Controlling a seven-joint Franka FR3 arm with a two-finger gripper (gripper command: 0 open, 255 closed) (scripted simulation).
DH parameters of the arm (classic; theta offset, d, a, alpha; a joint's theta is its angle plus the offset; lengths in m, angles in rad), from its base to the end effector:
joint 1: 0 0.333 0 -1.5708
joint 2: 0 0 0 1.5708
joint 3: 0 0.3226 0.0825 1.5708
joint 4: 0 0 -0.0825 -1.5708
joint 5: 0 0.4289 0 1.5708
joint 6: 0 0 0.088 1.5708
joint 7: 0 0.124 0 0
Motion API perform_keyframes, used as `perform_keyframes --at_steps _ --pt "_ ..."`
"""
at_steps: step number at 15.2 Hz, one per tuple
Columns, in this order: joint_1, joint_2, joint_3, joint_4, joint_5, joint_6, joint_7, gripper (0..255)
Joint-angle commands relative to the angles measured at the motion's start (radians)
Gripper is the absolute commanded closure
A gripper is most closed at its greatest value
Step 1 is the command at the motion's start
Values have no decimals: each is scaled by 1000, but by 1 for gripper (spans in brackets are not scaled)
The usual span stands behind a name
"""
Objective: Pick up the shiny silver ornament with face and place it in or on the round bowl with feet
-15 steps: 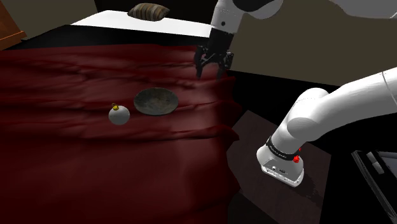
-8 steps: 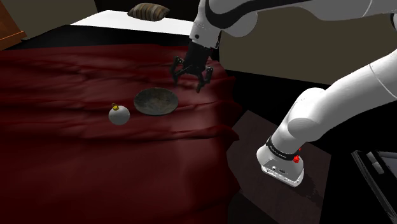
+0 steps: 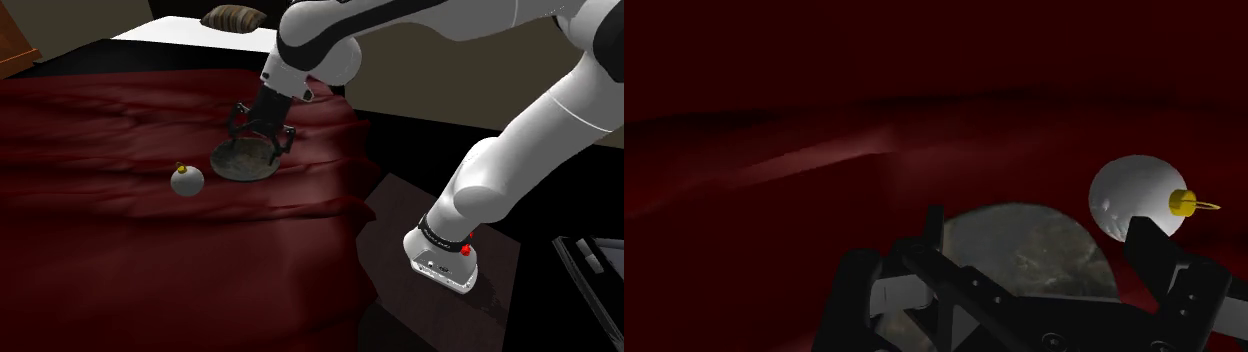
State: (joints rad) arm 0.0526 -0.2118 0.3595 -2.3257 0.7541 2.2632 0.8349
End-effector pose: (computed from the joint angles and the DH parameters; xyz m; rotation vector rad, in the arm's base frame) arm 0.4787 0.2402 0.4051 -2.3637 1.1073 0.2593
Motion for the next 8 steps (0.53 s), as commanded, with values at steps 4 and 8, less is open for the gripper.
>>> perform_keyframes --at_steps 4,8 --pt "14 188 39 119 58 145 110 0" --pt "36 337 57 229 87 252 199 0"
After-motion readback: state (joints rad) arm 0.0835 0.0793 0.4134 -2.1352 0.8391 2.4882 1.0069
